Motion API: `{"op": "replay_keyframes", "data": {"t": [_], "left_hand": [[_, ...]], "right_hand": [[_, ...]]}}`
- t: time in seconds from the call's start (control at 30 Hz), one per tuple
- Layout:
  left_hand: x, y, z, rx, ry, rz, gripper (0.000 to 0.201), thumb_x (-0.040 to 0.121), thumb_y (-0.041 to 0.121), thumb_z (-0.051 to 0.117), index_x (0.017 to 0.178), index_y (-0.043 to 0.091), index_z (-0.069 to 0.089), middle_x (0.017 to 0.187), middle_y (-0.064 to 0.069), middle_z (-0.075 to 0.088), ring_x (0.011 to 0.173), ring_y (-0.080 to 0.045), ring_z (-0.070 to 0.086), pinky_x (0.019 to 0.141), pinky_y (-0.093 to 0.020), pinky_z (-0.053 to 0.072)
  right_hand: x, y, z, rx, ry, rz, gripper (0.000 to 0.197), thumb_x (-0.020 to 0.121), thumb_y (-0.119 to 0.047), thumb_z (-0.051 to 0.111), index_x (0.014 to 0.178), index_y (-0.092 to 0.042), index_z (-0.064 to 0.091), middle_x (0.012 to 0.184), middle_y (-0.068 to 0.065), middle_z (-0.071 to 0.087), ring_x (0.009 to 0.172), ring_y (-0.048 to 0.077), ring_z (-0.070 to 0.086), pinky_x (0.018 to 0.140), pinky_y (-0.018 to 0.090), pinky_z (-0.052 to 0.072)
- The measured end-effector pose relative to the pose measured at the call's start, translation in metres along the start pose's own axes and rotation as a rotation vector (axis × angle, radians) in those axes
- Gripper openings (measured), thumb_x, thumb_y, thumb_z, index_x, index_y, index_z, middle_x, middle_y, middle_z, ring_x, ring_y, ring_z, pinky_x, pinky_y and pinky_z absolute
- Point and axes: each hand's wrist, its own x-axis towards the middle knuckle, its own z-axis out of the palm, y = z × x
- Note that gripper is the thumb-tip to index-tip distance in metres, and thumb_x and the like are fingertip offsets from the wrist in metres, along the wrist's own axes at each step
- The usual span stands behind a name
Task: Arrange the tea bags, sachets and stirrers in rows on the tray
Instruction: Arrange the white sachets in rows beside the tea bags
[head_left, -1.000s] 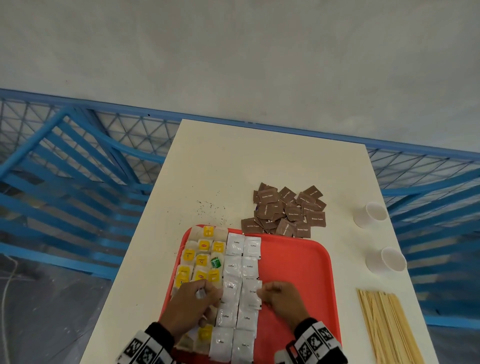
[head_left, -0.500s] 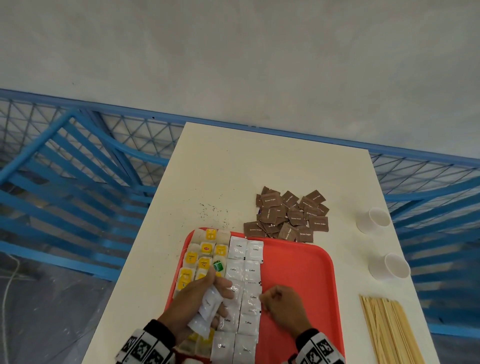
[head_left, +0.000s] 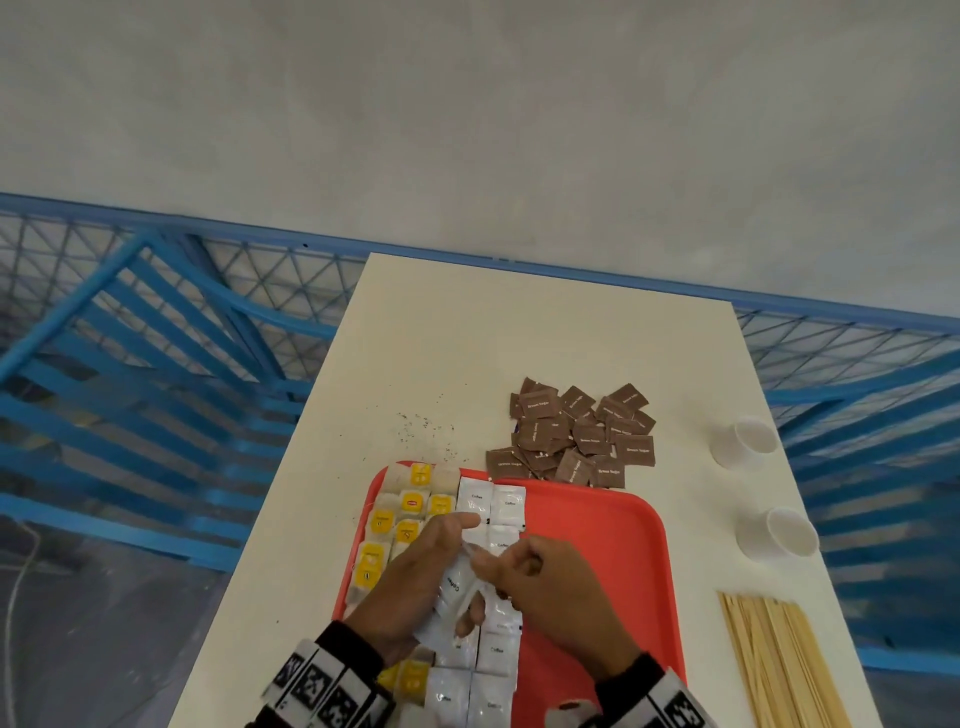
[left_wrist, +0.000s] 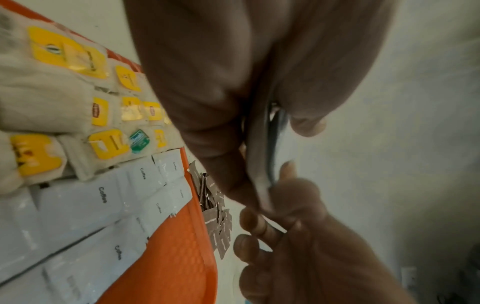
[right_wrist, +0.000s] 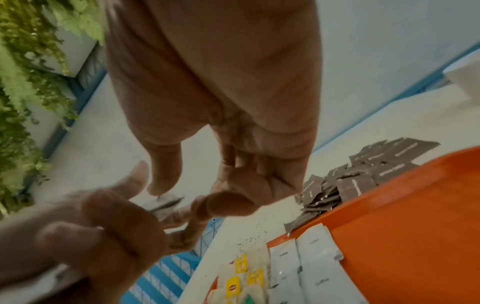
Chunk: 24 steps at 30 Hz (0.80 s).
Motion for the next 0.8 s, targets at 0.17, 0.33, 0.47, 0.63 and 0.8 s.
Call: {"op": "replay_keyframes", "data": {"t": [0.17, 0.33, 0.47, 0.63, 0.8], "left_hand": [[-0.003, -0.001, 0.002, 0.081, 0.019, 0.000, 0.040, 0.100, 0.043, 0.040, 0.119, 0.009, 0.048, 0.071, -0.024, 0.056, 0.047, -0.025, 0.054, 0.049, -0.029, 0.045], [-0.006, -0.005, -0.005, 0.283, 0.037, 0.036, 0.050, 0.090, 0.048, 0.065, 0.087, 0.006, 0.039, 0.066, -0.012, 0.041, 0.044, -0.027, 0.056, 0.044, -0.026, 0.038], [-0.008, -0.005, -0.011, 0.440, 0.003, 0.038, 0.031, 0.095, 0.028, 0.064, 0.075, 0.006, 0.054, 0.060, -0.008, 0.066, 0.039, -0.019, 0.055, 0.052, -0.037, 0.047], [-0.015, 0.007, -0.015, 0.526, -0.011, -0.019, 0.021, 0.089, 0.026, 0.070, 0.085, 0.005, 0.067, 0.079, -0.008, 0.074, 0.042, -0.012, 0.056, 0.043, -0.022, 0.042], [-0.009, 0.019, -0.011, 0.550, 0.040, 0.038, 0.030, 0.083, 0.037, 0.074, 0.086, 0.008, 0.070, 0.079, -0.011, 0.073, 0.038, -0.014, 0.049, 0.039, -0.020, 0.037]], "right_hand": [[-0.005, 0.001, 0.007, 0.086, -0.033, -0.077, 0.028, 0.084, -0.038, 0.074, 0.075, -0.013, 0.070, 0.069, 0.010, 0.070, 0.063, 0.021, 0.065, 0.063, 0.040, 0.049], [-0.005, -0.009, -0.014, 0.110, -0.028, -0.163, 0.023, 0.090, -0.028, 0.070, 0.072, -0.015, 0.071, 0.068, -0.001, 0.068, 0.060, 0.006, 0.057, 0.062, 0.024, 0.048], [-0.003, -0.009, -0.021, 0.204, -0.017, -0.174, 0.024, 0.093, -0.022, 0.066, 0.075, -0.007, 0.068, 0.065, -0.001, 0.061, 0.057, 0.004, 0.052, 0.057, 0.014, 0.041], [0.006, -0.010, -0.033, 0.029, -0.032, -0.240, 0.022, 0.093, -0.022, 0.066, 0.072, -0.015, 0.067, 0.062, -0.006, 0.059, 0.057, 0.002, 0.051, 0.057, 0.015, 0.041], [0.010, -0.025, -0.032, -0.186, -0.196, -0.320, 0.015, 0.088, -0.030, 0.072, 0.075, -0.025, 0.069, 0.056, -0.015, 0.059, 0.052, 0.000, 0.048, 0.054, 0.013, 0.037]]}}
